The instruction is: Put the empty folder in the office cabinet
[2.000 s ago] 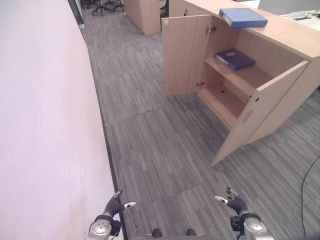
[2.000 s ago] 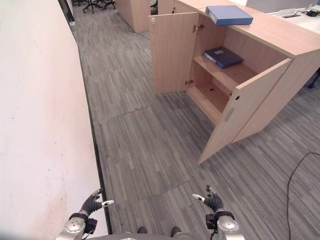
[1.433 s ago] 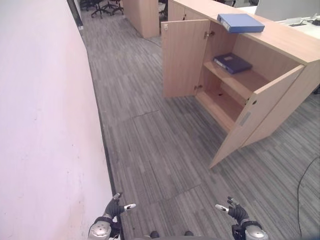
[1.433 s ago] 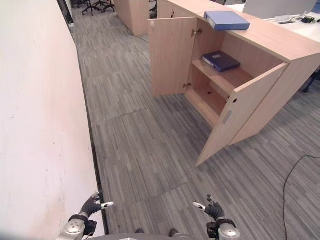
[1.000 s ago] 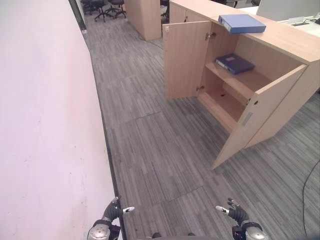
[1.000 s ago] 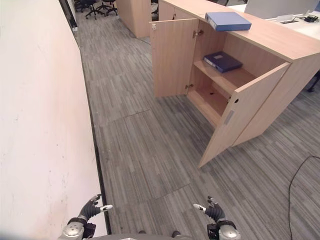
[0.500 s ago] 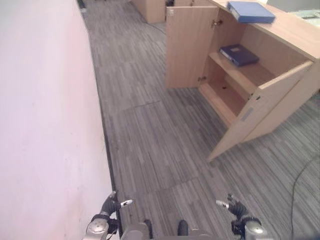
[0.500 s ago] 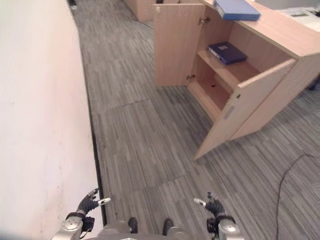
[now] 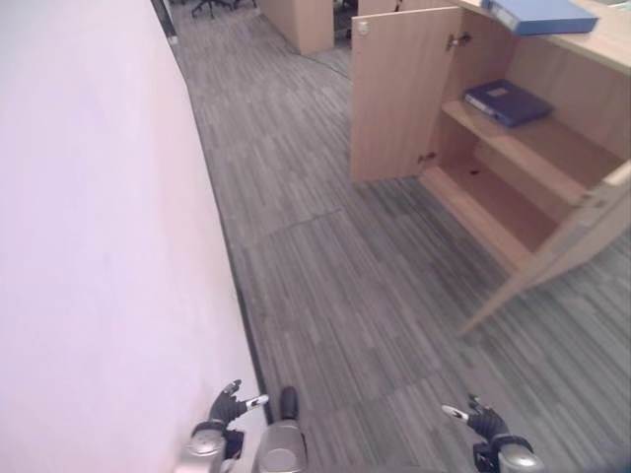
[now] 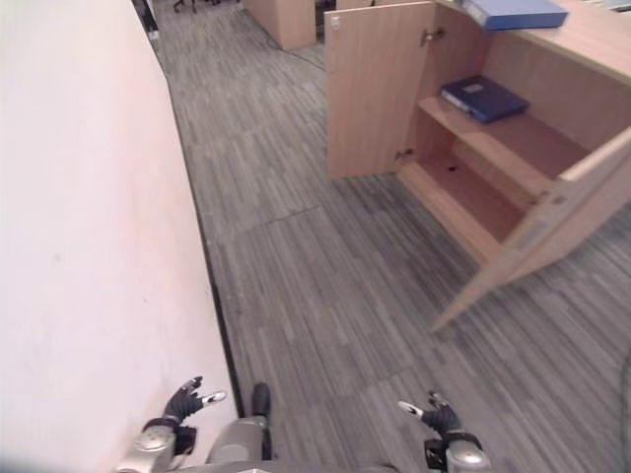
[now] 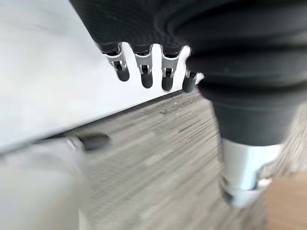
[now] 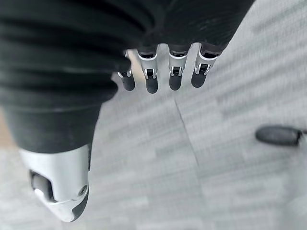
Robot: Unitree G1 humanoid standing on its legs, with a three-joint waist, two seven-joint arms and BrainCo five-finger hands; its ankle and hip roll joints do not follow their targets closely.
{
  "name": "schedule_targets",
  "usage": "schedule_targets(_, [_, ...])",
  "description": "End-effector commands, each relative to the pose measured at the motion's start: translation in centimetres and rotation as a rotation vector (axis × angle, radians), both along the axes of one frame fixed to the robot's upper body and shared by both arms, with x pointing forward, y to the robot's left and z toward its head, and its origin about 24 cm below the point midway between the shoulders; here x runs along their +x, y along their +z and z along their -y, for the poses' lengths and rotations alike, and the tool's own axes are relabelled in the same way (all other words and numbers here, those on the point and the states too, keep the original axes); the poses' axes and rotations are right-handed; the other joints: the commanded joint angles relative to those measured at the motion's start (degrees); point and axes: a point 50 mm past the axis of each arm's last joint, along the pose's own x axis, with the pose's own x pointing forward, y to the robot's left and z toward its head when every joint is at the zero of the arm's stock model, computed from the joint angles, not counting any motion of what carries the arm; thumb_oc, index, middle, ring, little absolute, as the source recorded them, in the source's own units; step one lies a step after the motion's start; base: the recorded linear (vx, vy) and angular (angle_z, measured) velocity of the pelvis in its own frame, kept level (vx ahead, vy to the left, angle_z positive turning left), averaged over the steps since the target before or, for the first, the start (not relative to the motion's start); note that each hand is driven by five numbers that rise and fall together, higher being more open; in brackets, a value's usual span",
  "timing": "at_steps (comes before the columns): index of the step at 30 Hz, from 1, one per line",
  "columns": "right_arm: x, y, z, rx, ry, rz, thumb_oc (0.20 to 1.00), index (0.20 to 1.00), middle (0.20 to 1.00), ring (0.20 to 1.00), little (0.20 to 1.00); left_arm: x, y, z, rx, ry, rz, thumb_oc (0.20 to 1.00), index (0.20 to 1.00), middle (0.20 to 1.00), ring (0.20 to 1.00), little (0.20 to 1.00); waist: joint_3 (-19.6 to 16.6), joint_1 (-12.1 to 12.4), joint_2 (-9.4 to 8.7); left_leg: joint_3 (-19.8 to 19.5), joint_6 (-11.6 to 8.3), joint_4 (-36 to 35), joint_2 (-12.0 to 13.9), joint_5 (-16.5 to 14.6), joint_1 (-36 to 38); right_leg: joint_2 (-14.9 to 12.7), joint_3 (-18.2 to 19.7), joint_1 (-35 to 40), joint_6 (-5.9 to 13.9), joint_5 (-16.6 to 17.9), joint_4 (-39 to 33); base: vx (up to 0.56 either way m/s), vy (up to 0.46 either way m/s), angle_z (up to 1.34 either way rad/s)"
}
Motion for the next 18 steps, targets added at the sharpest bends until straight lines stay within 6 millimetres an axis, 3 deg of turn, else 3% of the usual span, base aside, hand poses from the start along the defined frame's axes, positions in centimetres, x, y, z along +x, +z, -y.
schedule_targets(1, [1.8,2.1,3.4,-0.086,-0.034,0.095,1.000,1.000,1.000,1.000,1.000,-0.5,0.7,-3.1,0.101,-0.034,0.007,1.000,1.000,1.000,1.000,1.000,-1.01,1.22,2.55,-3.96,-6.60,-9.90,11.16,8.43,-8.91,4.87,-0.55,7.65,-0.32,-8.48,2.89,0.45,0.167,-0.09])
schedule_targets(3, [1.5,1.7,3.2,-0.084,-0.036,0.067,1.000,1.000,1.000,1.000,1.000,-1.2,0.4,-3.5,0.108,-0.015,-0.020,1.000,1.000,1.000,1.000,1.000,-1.77,2.86,2.65,-5.88,-7.91,-9.23,11.33,9.86,-11.55,2.93,1.51,11.46,0.84,-9.58,1.42,0.57,0.239,0.03])
schedule_targets(6, [1.4,1.4,2.6,-0.067,-0.028,0.059,1.000,1.000,1.000,1.000,1.000,-2.0,0.1,-4.0,0.111,0.004,-0.048,1.000,1.000,1.000,1.000,1.000,-2.92,3.69,2.18,-7.38,-7.92,-8.85,10.34,10.56,-11.76,1.51,3.38,11.96,1.59,-9.53,1.75,0.42,0.228,-0.56])
schedule_targets(7, [1.2,0.9,1.8,-0.035,-0.040,0.049,1.000,1.000,1.000,1.000,1.000,-2.7,-0.1,-4.7,0.126,0.014,-0.080,1.000,1.000,1.000,1.000,1.000,-4.24,4.27,0.93,-7.10,-7.46,-5.29,9.37,11.94,-12.52,-0.46,4.75,10.86,2.88,-7.16,3.77,0.34,0.225,-0.64])
schedule_targets(8, [1.2,0.9,1.8,-0.034,-0.040,0.049,1.000,1.000,1.000,1.000,1.000,-2.7,-0.1,-4.8,0.127,0.014,-0.080,1.000,1.000,1.000,1.000,1.000,-4.42,4.26,0.72,-7.05,-7.43,-5.14,9.23,11.82,-12.74,-0.61,4.70,10.70,2.94,-7.22,3.80,0.51,0.344,-0.41])
schedule_targets(10, [1.1,0.6,1.0,-0.007,-0.033,0.040,1.000,1.000,1.000,1.000,1.000,-2.9,-0.1,-5.1,0.145,-0.006,-0.096,1.000,1.000,1.000,1.000,1.000,-5.24,4.59,-0.72,-6.43,-6.08,-1.62,7.22,10.79,-12.78,-2.49,5.41,8.49,4.56,-0.51,6.55,0.30,0.194,-0.14])
schedule_targets(12, [1.5,0.5,0.5,0.003,-0.023,0.046,1.000,1.000,1.000,1.000,1.000,-2.8,0.0,-5.4,0.159,-0.024,-0.100,1.000,1.000,1.000,1.000,1.000,-5.76,5.00,-2.41,-5.36,-3.32,-0.50,4.52,7.50,-12.23,-4.09,7.44,5.45,5.11,11.20,12.60,0.32,0.212,-0.14])
schedule_targets(14, [2.5,0.9,0.2,0.009,-0.006,0.071,1.000,1.000,1.000,1.000,1.000,-2.1,0.4,-5.5,0.161,-0.032,-0.078,1.000,1.000,1.000,1.000,1.000,-5.32,5.56,-1.55,-4.44,-0.78,-0.04,3.33,4.37,-10.42,-4.37,8.03,0.41,4.87,19.89,21.01,0.35,0.337,-0.22])
schedule_targets(15, [4.0,1.4,-0.2,0.014,-0.002,0.115,1.000,1.000,1.000,1.000,1.000,-1.3,0.9,-5.6,0.160,-0.033,-0.044,1.000,1.000,1.000,1.000,1.000,-3.69,5.04,-0.06,-3.95,1.96,0.10,2.01,1.03,-7.12,-4.39,7.07,-5.66,3.87,23.59,31.70,0.32,0.346,-0.29])
schedule_targets(16, [4.0,1.4,-0.2,0.014,-0.002,0.116,1.000,1.000,1.000,1.000,1.000,-1.3,0.9,-5.6,0.159,-0.033,-0.044,1.000,1.000,1.000,1.000,1.000,-3.80,5.23,0.19,-3.87,1.95,0.09,2.32,1.07,-7.20,-4.12,7.27,-5.83,3.84,23.85,31.51,0.43,0.430,-0.30])
schedule_targets(17, [4.5,1.6,-0.2,0.012,-0.011,0.131,1.000,1.000,1.000,1.000,1.000,-0.9,1.1,-5.6,0.161,-0.038,-0.029,1.000,1.000,1.000,1.000,1.000,-2.24,4.00,1.76,-4.02,3.92,-1.02,0.78,-1.17,-3.26,-2.43,6.15,-11.28,3.43,22.13,37.99,0.21,0.188,-0.07])
schedule_targets(18, [4.6,1.6,-0.2,0.011,-0.011,0.132,1.000,1.000,1.000,1.000,1.000,-0.9,1.1,-5.6,0.161,-0.038,-0.029,1.000,1.000,1.000,1.000,1.000,-2.33,4.13,1.97,-3.96,3.90,-1.06,1.04,-1.10,-3.34,-2.18,6.27,-11.45,3.38,22.31,37.90,0.42,0.339,0.01])
